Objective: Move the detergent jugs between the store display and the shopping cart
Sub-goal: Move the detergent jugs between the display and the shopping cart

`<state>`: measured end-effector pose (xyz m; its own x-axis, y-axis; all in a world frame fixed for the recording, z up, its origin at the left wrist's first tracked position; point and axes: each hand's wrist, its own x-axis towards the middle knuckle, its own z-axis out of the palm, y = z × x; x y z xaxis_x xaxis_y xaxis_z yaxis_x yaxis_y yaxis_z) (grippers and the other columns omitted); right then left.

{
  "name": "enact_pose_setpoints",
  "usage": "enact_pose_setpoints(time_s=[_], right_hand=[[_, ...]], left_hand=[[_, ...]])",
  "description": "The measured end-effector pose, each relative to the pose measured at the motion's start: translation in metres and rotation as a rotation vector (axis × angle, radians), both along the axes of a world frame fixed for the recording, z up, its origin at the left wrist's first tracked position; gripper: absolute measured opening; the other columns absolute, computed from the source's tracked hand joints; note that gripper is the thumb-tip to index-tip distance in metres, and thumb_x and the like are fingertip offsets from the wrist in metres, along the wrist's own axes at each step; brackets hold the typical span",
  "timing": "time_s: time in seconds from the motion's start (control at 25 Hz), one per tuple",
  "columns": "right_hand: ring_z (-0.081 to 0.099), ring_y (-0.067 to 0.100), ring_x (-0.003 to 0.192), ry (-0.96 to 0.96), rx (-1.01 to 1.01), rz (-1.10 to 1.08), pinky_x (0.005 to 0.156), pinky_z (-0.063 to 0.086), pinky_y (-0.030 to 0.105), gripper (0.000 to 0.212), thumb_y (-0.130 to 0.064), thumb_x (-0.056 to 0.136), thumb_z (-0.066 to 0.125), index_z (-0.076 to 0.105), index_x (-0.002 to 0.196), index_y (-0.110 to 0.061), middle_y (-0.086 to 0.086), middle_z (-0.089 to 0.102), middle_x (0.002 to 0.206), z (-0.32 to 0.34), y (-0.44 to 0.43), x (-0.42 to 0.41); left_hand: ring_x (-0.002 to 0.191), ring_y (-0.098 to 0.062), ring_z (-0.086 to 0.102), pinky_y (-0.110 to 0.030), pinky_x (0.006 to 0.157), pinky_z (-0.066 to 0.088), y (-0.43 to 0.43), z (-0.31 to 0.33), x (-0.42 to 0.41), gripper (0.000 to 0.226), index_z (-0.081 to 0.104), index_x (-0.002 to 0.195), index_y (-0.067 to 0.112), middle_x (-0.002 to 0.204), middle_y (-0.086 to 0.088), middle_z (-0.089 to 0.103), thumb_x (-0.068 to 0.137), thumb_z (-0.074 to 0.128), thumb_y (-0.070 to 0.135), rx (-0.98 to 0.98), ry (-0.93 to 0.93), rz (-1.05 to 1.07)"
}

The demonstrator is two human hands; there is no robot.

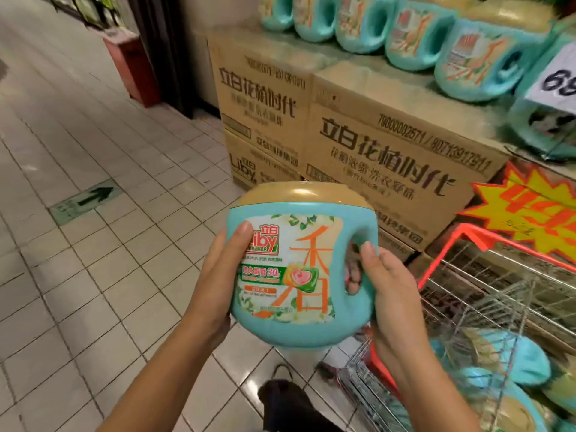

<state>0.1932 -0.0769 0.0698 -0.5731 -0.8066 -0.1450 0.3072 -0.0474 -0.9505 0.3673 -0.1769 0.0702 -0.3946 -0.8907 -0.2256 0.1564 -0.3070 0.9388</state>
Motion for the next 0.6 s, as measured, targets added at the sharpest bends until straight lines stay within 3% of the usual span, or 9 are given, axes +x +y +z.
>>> enact_pose_setpoints(time_s=[0.16,0.28,0.36,0.48,0.6], right_hand=[[0.039,0.021,0.058,0.019,-0.015,-0.082,0.055,0.034,0.033,0.033,-0.032,0.096,0.051,0.047,0.077,-0.005,0.012,0.043,0.061,0.0,-0.073,-0.021],[0.041,0.024,0.061,-0.03,-0.07,-0.141,0.057,0.037,0.032,0.035,-0.036,0.085,0.059,0.048,0.077,-0.004,0.013,0.044,0.061,-0.001,-0.13,-0.047],[0.049,0.03,0.07,-0.041,-0.08,-0.143,0.064,0.043,0.036,0.038,-0.037,0.076,0.067,0.057,0.086,-0.002,0.019,0.056,0.071,0.007,-0.169,-0.071],[0.067,0.03,0.083,0.029,-0.092,-0.138,0.069,0.056,0.038,0.061,-0.035,0.064,0.076,0.06,0.112,-0.001,0.024,0.069,0.101,0.033,-0.219,-0.106],[0.06,0.027,0.081,0.128,-0.102,-0.169,0.065,0.056,0.031,0.085,-0.042,0.047,0.092,0.058,0.115,-0.005,0.02,0.059,0.095,0.056,-0.259,-0.14]], left_hand=[[0.092,-0.024,0.073,-0.031,0.067,0.059,-0.084,-0.003,-0.032,0.072,0.051,0.129,0.011,0.107,-0.009,0.074,0.074,0.066,0.054,0.003,0.026,-0.067],[0.081,-0.02,0.074,-0.027,0.06,0.058,-0.154,0.0,-0.066,0.079,0.05,0.122,0.019,0.096,-0.004,0.076,0.055,0.079,0.049,-0.044,0.037,-0.155],[0.077,-0.02,0.075,-0.027,0.057,0.057,-0.199,0.011,-0.093,0.084,0.05,0.12,0.02,0.094,-0.005,0.076,0.046,0.083,0.042,-0.06,0.056,-0.184],[0.077,-0.022,0.075,-0.028,0.056,0.058,-0.258,0.029,-0.134,0.082,0.051,0.117,0.021,0.094,-0.006,0.076,0.044,0.084,0.039,-0.109,0.097,-0.219],[0.081,-0.021,0.075,-0.027,0.059,0.058,-0.308,0.046,-0.178,0.076,0.051,0.117,0.025,0.097,-0.003,0.076,0.051,0.082,0.044,-0.193,0.141,-0.269]])
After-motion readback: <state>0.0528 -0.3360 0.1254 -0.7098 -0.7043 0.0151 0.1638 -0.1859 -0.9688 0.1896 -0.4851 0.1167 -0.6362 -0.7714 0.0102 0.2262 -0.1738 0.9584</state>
